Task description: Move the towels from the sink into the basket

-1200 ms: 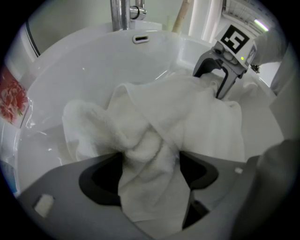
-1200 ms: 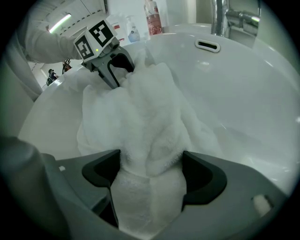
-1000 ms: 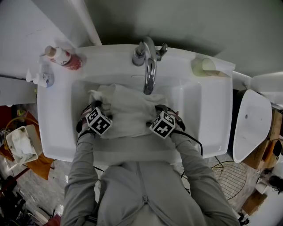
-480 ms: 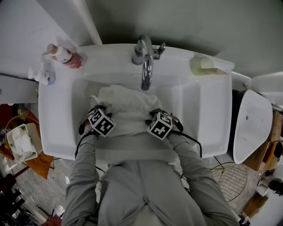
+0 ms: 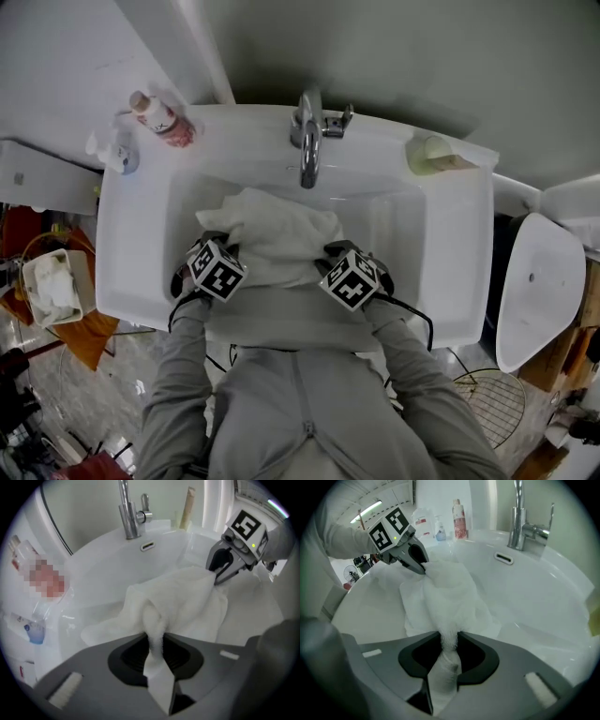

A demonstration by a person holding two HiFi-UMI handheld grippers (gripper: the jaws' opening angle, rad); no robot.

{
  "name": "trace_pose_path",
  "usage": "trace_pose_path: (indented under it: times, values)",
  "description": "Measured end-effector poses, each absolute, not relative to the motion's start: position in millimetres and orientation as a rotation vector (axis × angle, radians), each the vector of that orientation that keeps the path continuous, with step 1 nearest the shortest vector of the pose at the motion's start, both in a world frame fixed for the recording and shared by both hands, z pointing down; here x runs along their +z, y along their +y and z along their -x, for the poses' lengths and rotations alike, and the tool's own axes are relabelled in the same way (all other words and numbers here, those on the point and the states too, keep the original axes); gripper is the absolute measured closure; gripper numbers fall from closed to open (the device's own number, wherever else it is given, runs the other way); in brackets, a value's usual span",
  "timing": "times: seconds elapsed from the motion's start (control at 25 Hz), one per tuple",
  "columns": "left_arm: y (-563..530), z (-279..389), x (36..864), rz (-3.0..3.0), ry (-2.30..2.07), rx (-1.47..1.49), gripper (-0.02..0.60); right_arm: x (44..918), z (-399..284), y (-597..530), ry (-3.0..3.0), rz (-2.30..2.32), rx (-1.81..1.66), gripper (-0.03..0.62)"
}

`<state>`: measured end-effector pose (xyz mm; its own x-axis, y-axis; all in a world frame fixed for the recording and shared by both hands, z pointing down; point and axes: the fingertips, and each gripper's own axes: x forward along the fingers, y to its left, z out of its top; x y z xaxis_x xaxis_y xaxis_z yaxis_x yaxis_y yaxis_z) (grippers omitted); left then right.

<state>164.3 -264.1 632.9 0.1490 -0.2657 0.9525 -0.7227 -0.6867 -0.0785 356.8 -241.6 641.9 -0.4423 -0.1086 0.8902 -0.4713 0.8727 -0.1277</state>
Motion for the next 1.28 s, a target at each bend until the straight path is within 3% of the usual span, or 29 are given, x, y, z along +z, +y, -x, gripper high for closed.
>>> trace_pose_path:
  times: [0.6, 1.28]
  values:
    - [-229.0, -146.4, 495.1, -2.069, -1.477, 1.319, 0.448, 499.1, -338.4, -278.0, -2.418, -0.619, 0.269, 0.496]
    - [-124.2, -26.7, 399.4, -1.900, -2.003, 1.041, 0.449, 383.7, -196.3, -231.1, -2.675, -0.486, -0.103, 0.496]
